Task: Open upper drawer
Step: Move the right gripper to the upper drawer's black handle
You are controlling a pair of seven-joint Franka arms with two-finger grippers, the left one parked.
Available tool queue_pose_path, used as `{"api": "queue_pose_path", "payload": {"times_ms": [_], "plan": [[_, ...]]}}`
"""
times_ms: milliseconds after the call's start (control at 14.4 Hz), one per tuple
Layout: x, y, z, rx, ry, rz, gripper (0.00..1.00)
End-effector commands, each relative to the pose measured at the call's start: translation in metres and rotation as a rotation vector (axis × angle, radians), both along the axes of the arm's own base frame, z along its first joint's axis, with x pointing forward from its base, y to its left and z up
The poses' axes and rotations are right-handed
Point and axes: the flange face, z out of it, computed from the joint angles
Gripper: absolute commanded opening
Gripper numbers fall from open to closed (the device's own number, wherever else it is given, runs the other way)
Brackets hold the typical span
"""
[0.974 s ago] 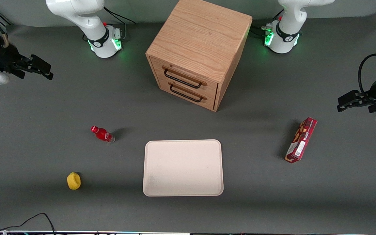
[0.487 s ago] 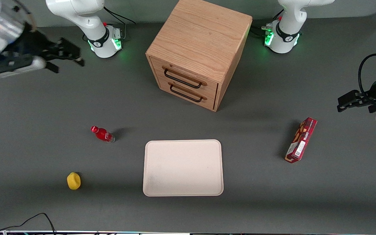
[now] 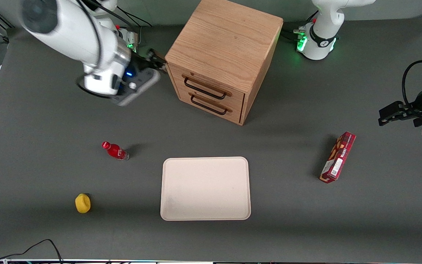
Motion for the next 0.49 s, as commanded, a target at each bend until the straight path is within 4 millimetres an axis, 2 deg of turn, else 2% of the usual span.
{"api": "queue_pose_path", "payload": {"times_ms": [0,70,209,417], "plan": [[0.011,0.049,-0.051,0.075,0.037,0.128,1.00],[0.005,0.069,-0.074,0.060,0.019,0.198,1.00],[0.001,0.090,-0.110,0.050,0.021,0.240,1.00],[-0.001,0.096,-0.148,0.088,0.013,0.316,1.00]]}}
